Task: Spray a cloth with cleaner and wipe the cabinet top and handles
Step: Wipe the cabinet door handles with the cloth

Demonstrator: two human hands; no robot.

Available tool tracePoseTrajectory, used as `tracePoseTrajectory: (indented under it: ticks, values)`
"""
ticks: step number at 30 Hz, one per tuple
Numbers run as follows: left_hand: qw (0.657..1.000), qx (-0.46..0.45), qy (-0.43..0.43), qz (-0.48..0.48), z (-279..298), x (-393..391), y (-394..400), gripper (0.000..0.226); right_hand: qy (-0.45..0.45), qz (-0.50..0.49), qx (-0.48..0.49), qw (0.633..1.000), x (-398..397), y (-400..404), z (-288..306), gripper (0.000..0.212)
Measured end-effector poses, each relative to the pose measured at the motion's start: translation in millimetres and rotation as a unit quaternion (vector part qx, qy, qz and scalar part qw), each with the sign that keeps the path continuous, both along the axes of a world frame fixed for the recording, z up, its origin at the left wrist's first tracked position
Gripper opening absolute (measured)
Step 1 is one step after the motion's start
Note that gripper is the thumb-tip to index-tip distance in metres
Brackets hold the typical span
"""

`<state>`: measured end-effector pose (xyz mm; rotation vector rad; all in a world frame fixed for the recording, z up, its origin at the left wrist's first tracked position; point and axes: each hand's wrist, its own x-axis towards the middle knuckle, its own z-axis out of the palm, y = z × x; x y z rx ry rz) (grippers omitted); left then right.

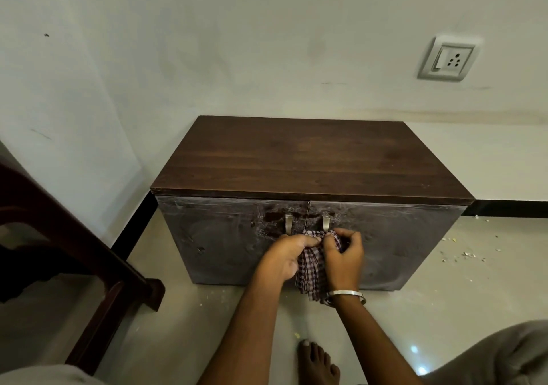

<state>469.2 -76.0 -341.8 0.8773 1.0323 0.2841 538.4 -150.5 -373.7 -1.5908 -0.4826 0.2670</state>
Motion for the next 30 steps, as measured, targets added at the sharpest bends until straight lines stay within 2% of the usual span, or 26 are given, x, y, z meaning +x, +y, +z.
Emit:
tracePoseTrajectory:
  ticks: [4, 10, 16, 24, 25, 28, 30]
  values:
    - [0.999, -0.035, -0.035, -0.007, 11.2, -0.1, 0.6, 0.013, -0.035, -0.008, 0.003, 0.999, 1.3, 4.1, 10.4, 0.017]
    - [0.995, -0.054, -0.068, 0.046, 24.2, 7.2, 1.9, 0.011, -0.068, -0.013, -0.024, 0.997, 12.7, 13.7, 25.8, 0.015]
    - [0.997, -0.026, -0.032, 0.061, 18.1, 8.2, 4.7, 0.008, -0.117, 0.004, -0.048, 0.992, 10.1, 14.3, 31.3, 0.014]
    - [0.999, -0.018, 0.001, 0.051, 21.1, -4.5, 10.8, 0.007, -0.089, 0.039, -0.058, 0.994, 0.9, 14.8, 39.2, 0.016]
    - [0.999, -0.011, 0.003, 0.053, 23.8, -7.5, 10.2, 0.01, -0.084, 0.039, -0.05, 0.994, -1.0, 14.1, 39.0, 0.015]
    - [0.996, 0.012, -0.004, 0.086, 27.1, -13.0, 12.8, 0.043, -0.063, 0.044, -0.022, 0.997, -6.6, 11.3, 41.9, 0.014]
    - [0.995, 0.032, -0.007, 0.094, 32.1, -17.1, 14.8, 0.04, -0.037, 0.063, -0.017, 0.997, -8.0, 9.5, 46.9, 0.018]
